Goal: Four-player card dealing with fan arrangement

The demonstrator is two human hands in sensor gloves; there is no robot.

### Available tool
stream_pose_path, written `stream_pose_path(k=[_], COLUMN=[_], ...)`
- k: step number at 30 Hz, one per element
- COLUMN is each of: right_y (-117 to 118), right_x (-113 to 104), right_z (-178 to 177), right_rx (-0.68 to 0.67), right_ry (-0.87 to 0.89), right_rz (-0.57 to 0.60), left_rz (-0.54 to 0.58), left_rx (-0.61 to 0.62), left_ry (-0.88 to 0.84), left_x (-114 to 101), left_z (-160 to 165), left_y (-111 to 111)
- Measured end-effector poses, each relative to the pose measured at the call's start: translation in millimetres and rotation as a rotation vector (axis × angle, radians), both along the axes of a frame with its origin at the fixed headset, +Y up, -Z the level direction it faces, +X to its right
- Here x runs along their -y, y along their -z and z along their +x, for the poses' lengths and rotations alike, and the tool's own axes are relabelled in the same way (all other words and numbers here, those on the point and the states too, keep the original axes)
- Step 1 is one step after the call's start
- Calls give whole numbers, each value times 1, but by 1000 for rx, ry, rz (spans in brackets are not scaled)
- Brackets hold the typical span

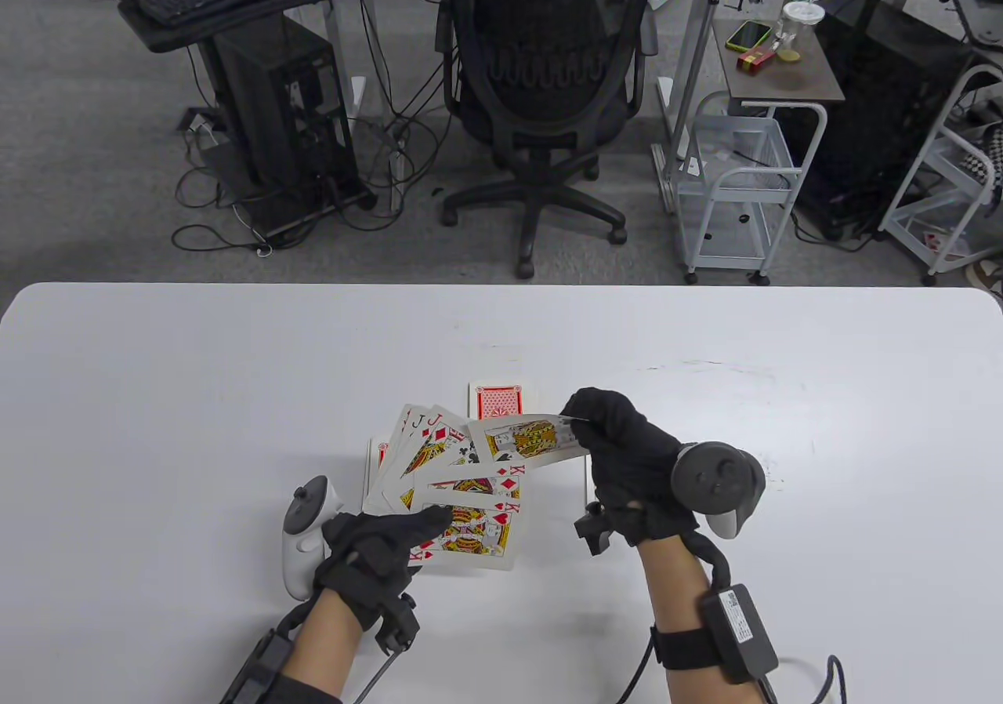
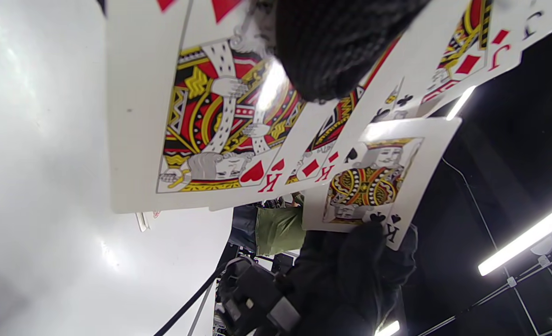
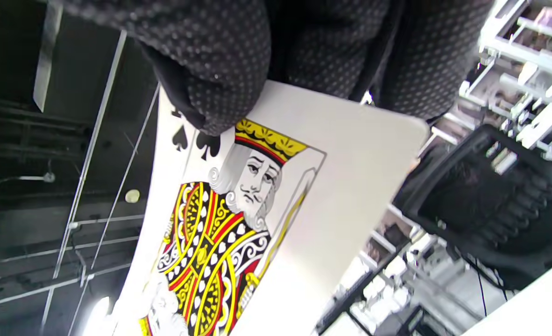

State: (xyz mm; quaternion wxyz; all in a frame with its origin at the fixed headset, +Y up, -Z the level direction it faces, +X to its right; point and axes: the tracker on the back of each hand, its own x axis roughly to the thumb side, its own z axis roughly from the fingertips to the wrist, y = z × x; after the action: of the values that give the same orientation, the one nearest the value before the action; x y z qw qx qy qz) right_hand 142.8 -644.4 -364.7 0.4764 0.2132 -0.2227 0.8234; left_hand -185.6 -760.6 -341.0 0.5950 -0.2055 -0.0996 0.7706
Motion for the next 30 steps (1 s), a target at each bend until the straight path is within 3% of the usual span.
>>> stream_pose_path(k=[6, 10, 15, 19, 24, 26, 28, 30], right_y=[-1, -4, -4, 0, 3, 6, 6, 5], right_x=[12, 16, 29, 35, 62, 79, 91, 97], right_z=[-38, -53, -61, -54, -46, -53, -62, -71], right_rx=[-130, -146, -223, -279, -222, -335, -494, -577], right_ry=[-77, -97, -18, 62, 147, 55, -26, 25], right_rz=[-135, -192, -242, -353, -610, -832, -981, -1006], left_rz=[18, 27, 38, 47, 68, 63, 75, 82], left_rx=[11, 17, 18, 3, -168, -222, -241, -252], left_ry=[-8, -48, -44, -69, -233, -303, -338, -373], left_x=[-1, -2, -3, -5, -6, -4, -3, -4], left_z=[2, 3, 7, 5, -3, -5, -5, -2], left_y=[0, 0, -2, -1, -2, -3, -5, -6])
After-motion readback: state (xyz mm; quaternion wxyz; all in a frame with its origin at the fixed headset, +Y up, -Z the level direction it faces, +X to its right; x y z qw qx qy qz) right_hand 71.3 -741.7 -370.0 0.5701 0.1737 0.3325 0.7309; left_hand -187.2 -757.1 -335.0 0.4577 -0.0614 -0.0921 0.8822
